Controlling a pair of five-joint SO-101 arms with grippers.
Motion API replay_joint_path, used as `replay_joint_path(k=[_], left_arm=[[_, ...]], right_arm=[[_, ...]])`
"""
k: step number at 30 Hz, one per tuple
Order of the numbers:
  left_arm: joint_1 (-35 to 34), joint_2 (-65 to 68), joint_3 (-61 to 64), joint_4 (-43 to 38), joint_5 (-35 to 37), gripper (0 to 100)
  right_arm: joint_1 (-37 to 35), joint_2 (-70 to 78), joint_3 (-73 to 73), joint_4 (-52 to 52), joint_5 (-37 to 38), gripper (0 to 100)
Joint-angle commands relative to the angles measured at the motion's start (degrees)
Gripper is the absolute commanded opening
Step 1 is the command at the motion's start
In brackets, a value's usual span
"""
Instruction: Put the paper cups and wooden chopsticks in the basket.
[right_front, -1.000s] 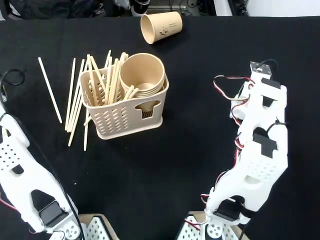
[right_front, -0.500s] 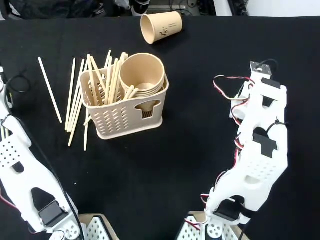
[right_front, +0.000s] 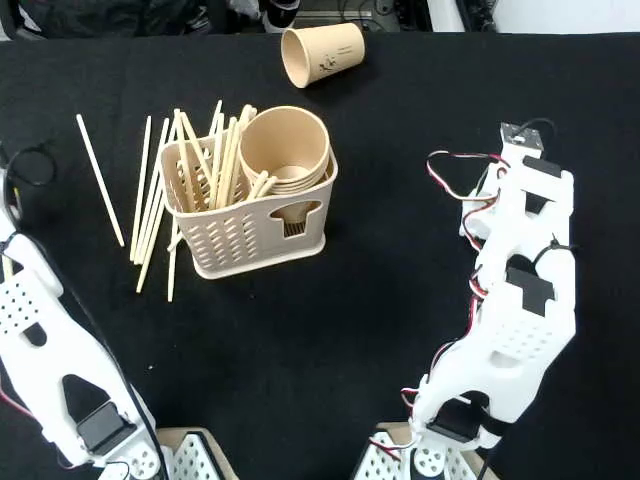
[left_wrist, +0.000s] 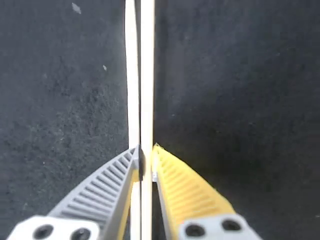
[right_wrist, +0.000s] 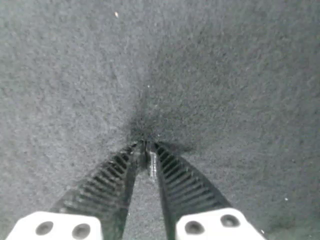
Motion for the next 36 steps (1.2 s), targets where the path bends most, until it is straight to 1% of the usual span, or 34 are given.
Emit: replay_joint_path(k=[1, 11, 13, 17, 19, 21, 24, 25, 30, 33, 36], left_arm=[[-1.36, -0.18, -3.12, -1.14, -0.26, 3], [-1.8, 0.0, -3.3, -0.79, -0.09, 3], [-1.98, 0.0, -5.67, 0.44, 0.62, 3], [-2.42, 0.62, -14.02, 5.71, 1.85, 3], [-2.59, 0.7, -16.84, 6.68, 1.85, 3], [-2.77, 0.7, -16.92, 6.68, 1.85, 3], [-2.59, 0.7, -14.99, 6.24, 1.85, 4], [-2.51, 0.7, -13.93, 6.24, 1.85, 5], [-2.86, 0.7, -11.21, 3.43, 2.37, 22], [-2.95, 0.79, -8.04, 0.7, 2.37, 22], [-3.21, 0.79, -2.59, -4.66, 3.34, 19]], right_arm=[[0.0, -1.36, 0.4, -0.18, 0.0, 1.2], [0.0, -1.36, 0.4, -0.18, 0.0, 1.2], [0.0, -1.36, 0.4, -0.18, 0.0, 1.2], [0.0, -1.36, 0.4, -0.18, 0.0, 1.2], [0.0, -1.36, 0.4, -0.18, 0.0, 1.2], [0.0, -1.36, 0.4, -0.18, 0.0, 1.2], [0.0, -1.36, 0.4, -0.18, 0.0, 1.2], [0.0, -1.36, 0.4, -0.18, 0.0, 1.2], [0.0, -1.36, 0.4, -0.18, 0.0, 1.2], [0.0, -1.36, 0.4, -0.18, 0.0, 1.2], [0.0, -1.36, 0.4, -0.09, 0.0, 1.2]])
